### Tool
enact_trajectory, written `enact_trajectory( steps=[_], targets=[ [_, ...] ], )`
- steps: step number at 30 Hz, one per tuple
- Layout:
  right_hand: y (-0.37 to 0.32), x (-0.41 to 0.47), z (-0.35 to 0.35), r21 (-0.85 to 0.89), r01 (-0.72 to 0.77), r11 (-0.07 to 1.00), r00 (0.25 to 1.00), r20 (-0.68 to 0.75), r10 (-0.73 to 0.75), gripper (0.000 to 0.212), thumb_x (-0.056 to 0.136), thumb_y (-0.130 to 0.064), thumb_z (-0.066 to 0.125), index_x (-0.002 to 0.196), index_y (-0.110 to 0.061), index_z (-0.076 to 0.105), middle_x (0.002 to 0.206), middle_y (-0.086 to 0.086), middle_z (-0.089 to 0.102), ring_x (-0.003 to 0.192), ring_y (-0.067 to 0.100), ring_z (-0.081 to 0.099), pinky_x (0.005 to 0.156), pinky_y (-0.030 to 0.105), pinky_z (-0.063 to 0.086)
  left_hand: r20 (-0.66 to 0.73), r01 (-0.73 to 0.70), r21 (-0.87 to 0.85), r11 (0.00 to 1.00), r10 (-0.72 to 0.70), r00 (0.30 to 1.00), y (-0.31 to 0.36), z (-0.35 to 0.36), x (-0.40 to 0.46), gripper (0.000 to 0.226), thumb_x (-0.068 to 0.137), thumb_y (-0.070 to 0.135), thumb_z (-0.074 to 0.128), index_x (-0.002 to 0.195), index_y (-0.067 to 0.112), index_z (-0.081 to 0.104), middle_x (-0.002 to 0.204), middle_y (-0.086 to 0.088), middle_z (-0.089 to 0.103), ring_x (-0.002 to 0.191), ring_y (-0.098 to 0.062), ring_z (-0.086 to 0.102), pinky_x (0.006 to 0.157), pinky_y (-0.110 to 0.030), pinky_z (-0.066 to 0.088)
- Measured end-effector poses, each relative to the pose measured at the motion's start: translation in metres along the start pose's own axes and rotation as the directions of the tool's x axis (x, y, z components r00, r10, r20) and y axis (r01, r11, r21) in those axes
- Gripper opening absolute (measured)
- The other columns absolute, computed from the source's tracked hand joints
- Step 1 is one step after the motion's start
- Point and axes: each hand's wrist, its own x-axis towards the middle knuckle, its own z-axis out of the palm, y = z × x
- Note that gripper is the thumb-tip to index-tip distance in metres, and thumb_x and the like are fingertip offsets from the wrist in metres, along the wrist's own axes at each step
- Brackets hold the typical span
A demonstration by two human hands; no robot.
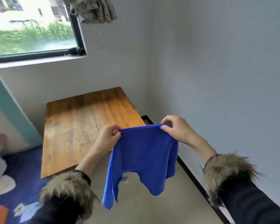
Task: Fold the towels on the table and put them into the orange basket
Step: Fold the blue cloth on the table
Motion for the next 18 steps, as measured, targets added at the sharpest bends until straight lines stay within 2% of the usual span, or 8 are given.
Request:
enact_trajectory(
  steps=[2,5,7,10,14,18],
  targets=[
    [-0.018,0.025,0.022,-0.012,0.051,0.999,0.999,0.014,-0.051,0.006,0.087,-0.017,0.058,0.082,-0.019,0.057,0.087,-0.004,0.057,0.079,0.010,0.051,0.061,0.010,0.035,-0.045,0.049,-0.021,0.999,-0.050,0.998,-0.021,-0.021,0.007,0.019,0.088,0.001,0.048,0.083,0.015,0.061,0.069,0.005,0.052,0.066,-0.013,0.047,0.057,-0.017,0.036],
    [-0.040,0.061,0.054,0.001,0.091,0.996,0.996,0.020,-0.091,0.019,0.083,-0.022,0.066,0.072,-0.021,0.051,0.073,-0.006,0.054,0.069,0.011,0.049,0.057,0.016,0.036,-0.104,0.108,-0.040,0.993,-0.112,0.988,-0.053,-0.053,0.018,0.014,0.090,0.004,0.050,0.088,0.008,0.063,0.078,-0.002,0.061,0.070,-0.011,0.052,0.060,-0.013,0.038],
    [-0.049,0.086,0.072,-0.001,0.110,0.994,0.994,-0.004,-0.110,0.028,0.079,-0.031,0.070,0.066,-0.024,0.046,0.068,-0.007,0.053,0.067,0.013,0.048,0.059,0.023,0.038,-0.139,0.144,-0.045,0.989,-0.149,0.979,-0.073,-0.071,0.026,0.012,0.091,0.011,0.053,0.088,0.006,0.064,0.080,-0.006,0.062,0.070,-0.011,0.052,0.060,-0.016,0.037],
    [-0.059,0.123,0.092,-0.083,0.142,0.986,0.990,-0.007,-0.143,0.034,0.079,-0.045,0.068,0.064,-0.027,0.043,0.066,-0.008,0.052,0.065,0.011,0.048,0.058,0.028,0.037,-0.180,0.189,-0.032,0.981,-0.192,0.965,-0.095,-0.094,0.045,0.014,0.091,0.018,0.057,0.082,0.008,0.063,0.073,-0.002,0.058,0.064,-0.005,0.047,0.054,-0.010,0.035],
    [-0.060,0.183,0.116,-0.102,0.192,0.976,0.979,0.095,-0.183,0.024,0.083,-0.040,0.066,0.073,-0.022,0.053,0.071,-0.005,0.054,0.069,0.011,0.048,0.057,0.024,0.035,-0.209,0.238,0.025,0.971,-0.228,0.951,-0.120,-0.116,0.082,0.017,0.089,0.023,0.060,0.080,0.010,0.065,0.070,0.001,0.056,0.063,-0.005,0.045,0.054,-0.012,0.034],
    [-0.056,0.244,0.138,-0.012,0.183,0.983,0.960,0.216,-0.176,0.009,0.089,-0.025,0.060,0.082,-0.020,0.058,0.069,-0.011,0.051,0.068,0.009,0.045,0.059,0.019,0.034,-0.135,0.285,0.124,0.951,-0.268,0.954,-0.145,-0.130,0.123,0.013,0.091,0.017,0.056,0.085,0.010,0.066,0.068,0.008,0.054,0.061,-0.003,0.044,0.052,-0.010,0.033]
  ],
)
